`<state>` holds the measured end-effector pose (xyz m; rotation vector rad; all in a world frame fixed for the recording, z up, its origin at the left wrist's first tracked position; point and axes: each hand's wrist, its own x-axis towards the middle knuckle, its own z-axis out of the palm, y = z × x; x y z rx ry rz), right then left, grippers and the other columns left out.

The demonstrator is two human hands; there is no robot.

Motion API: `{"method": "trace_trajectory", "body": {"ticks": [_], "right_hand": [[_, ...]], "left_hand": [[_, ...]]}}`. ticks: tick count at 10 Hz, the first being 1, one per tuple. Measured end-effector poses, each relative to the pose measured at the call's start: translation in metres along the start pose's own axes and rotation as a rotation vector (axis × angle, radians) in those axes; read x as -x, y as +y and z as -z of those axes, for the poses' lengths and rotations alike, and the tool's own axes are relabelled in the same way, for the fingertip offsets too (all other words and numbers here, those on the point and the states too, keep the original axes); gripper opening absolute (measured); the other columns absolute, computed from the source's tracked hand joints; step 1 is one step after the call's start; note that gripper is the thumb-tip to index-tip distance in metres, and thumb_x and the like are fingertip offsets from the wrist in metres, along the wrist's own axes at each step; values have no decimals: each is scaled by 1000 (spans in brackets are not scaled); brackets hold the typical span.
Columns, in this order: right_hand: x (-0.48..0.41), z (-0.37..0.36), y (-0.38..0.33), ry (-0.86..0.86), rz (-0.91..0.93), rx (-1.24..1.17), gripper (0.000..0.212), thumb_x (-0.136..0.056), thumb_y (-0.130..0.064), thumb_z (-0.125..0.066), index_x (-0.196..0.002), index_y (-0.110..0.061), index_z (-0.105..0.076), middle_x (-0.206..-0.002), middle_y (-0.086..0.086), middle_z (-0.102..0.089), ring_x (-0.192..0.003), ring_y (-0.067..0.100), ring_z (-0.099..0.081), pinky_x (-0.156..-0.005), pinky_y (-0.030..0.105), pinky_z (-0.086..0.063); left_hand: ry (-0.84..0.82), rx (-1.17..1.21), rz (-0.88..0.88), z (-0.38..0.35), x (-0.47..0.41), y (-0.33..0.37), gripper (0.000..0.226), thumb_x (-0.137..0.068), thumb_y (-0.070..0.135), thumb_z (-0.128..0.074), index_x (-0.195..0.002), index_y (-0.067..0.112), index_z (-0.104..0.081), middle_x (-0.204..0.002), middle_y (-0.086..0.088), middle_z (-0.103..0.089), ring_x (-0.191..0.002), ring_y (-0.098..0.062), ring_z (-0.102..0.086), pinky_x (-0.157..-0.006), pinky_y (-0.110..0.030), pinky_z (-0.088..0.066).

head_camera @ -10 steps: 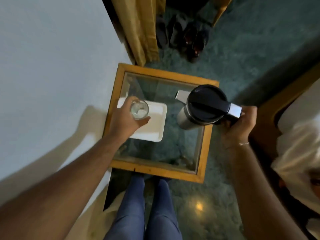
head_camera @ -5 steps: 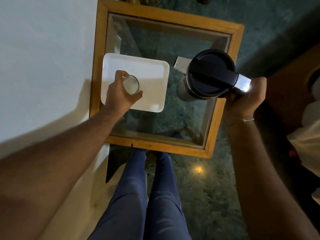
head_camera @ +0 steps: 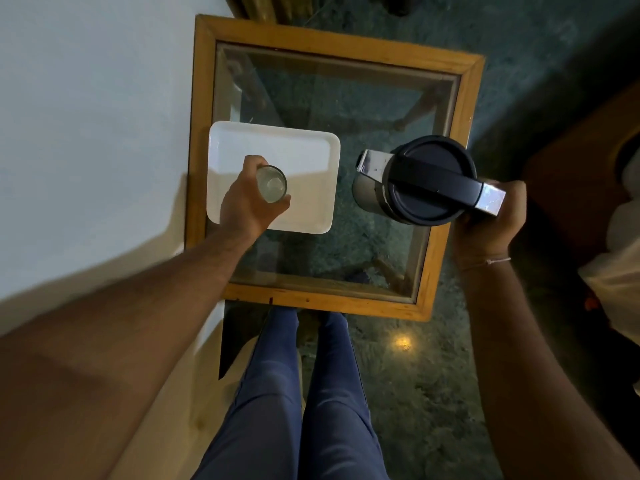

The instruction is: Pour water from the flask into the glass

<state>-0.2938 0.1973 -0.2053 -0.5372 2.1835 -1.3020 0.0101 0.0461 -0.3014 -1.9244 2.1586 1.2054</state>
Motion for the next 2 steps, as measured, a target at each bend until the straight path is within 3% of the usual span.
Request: {"method": "trace_trajectory", "body": {"ticks": [1,2], "right_hand": [[-4,6,-11,-23,23,76,37,-92,-27,-41,-64,-30,-65,-67,-14,-65,-66,8,-57,-63,24,-45],[-5,18,-40,66,43,56,32,-96,-36,-42,-80,-18,-64,-81,-3,-62,-73,2,-60,-71,36,-54]], "left_hand": [[-5,-5,-36,14,11,10,94,-81,46,-96,-155,24,-42,-155,-9,-62,-134,-31,-64,-112,-54,-60],[153,-133,-205,41,37,25,99,-81,45,-93,-160,21,-38,-167,-13,-50,-151,-38,-51,-119,-62,-52]]}}
